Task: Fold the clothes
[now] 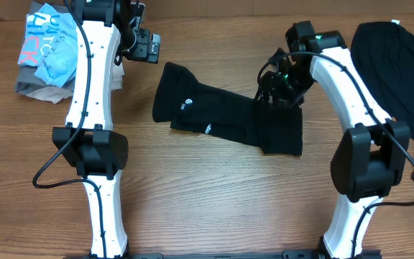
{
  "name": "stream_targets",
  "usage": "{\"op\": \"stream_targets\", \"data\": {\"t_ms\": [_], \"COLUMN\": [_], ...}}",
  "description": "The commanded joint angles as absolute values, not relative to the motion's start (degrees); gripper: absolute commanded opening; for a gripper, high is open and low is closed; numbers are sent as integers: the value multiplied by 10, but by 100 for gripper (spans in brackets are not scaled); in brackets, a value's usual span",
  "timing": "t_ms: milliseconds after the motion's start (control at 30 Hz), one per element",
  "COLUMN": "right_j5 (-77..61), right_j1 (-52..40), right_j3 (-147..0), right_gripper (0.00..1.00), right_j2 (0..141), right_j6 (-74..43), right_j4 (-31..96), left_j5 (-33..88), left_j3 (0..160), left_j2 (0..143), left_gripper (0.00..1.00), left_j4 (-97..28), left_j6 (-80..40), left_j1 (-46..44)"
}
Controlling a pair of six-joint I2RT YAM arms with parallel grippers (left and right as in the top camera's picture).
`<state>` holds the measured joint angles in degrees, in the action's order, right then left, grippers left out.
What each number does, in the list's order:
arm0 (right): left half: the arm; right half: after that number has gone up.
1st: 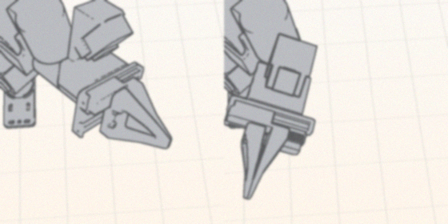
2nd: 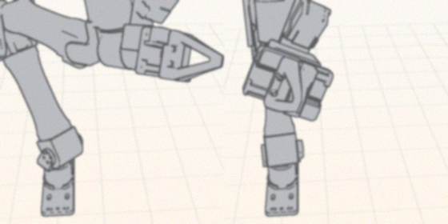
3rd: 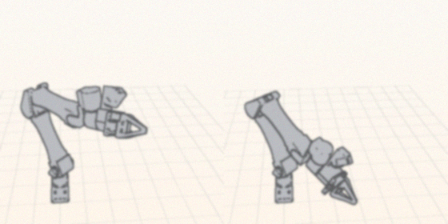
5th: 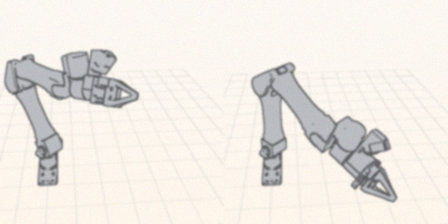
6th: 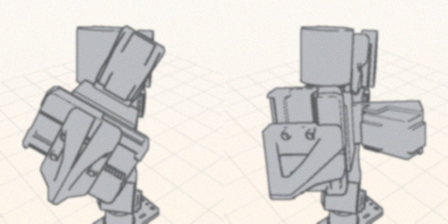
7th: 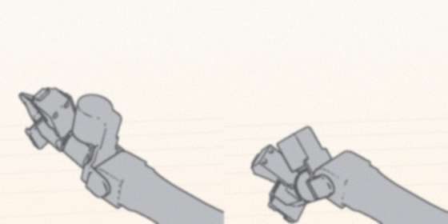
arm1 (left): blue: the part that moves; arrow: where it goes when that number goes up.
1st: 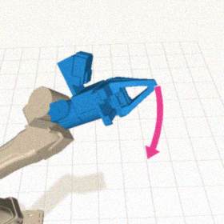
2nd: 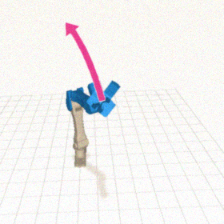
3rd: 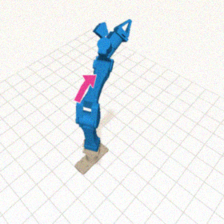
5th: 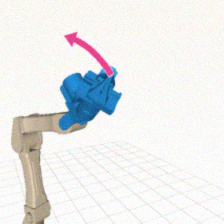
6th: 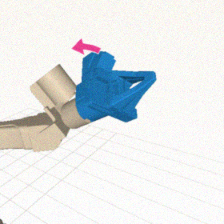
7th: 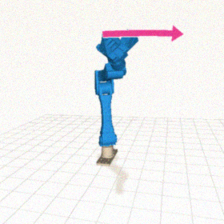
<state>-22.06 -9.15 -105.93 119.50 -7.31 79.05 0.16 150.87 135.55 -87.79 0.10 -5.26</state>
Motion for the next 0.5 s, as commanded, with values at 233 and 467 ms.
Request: {"op": "stream_targets", "data": {"t_ms": [233, 467], "right_j5": [-150, -73], "right_j1": [-109, -168], "right_j3": [-1012, -982], "right_gripper": [58, 57], "right_j2": [1177, 1186], "right_j6": [-75, -108], "right_j4": [760, 676], "left_j5": [37, 37], "left_j3": [1512, 1512], "left_j2": [1347, 1347], "left_gripper": [100, 100], "left_j4": [-860, -859], "left_j6": [-4, -4], "left_j1": [-55, -55]}}
